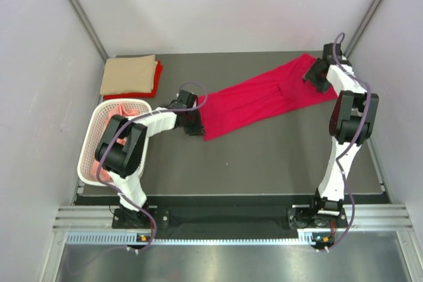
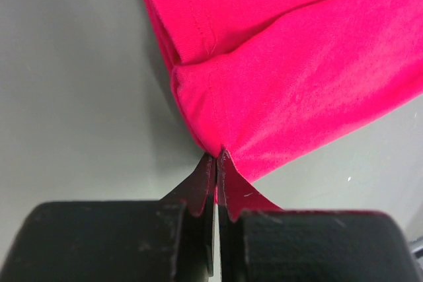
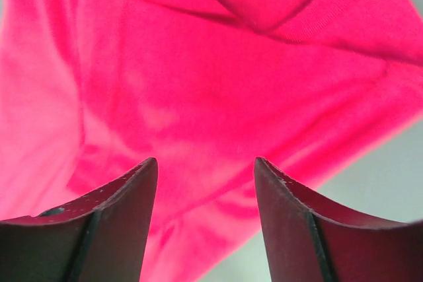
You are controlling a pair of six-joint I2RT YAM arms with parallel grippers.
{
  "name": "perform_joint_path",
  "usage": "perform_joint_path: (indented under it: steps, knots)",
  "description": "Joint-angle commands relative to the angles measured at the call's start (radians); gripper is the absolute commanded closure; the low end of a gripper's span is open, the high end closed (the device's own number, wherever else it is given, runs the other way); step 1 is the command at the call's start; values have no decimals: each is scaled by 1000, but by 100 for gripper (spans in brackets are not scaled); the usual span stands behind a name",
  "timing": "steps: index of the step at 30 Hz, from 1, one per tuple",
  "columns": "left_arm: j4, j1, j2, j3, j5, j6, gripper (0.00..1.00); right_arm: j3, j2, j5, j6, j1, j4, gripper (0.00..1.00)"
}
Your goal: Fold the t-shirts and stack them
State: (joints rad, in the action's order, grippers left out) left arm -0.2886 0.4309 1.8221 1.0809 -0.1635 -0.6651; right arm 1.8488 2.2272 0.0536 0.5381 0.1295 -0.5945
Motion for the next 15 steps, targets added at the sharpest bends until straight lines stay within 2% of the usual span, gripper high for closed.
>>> perform_joint_path:
  steps: [1, 15]
  knots:
    - [-78, 26, -18, -74, 21, -8, 100, -45, -158, -18, -10, 2, -25, 39]
    - [-67, 106, -162, -234, 22, -79, 100, -281, -382, -51, 37, 2, -25, 32]
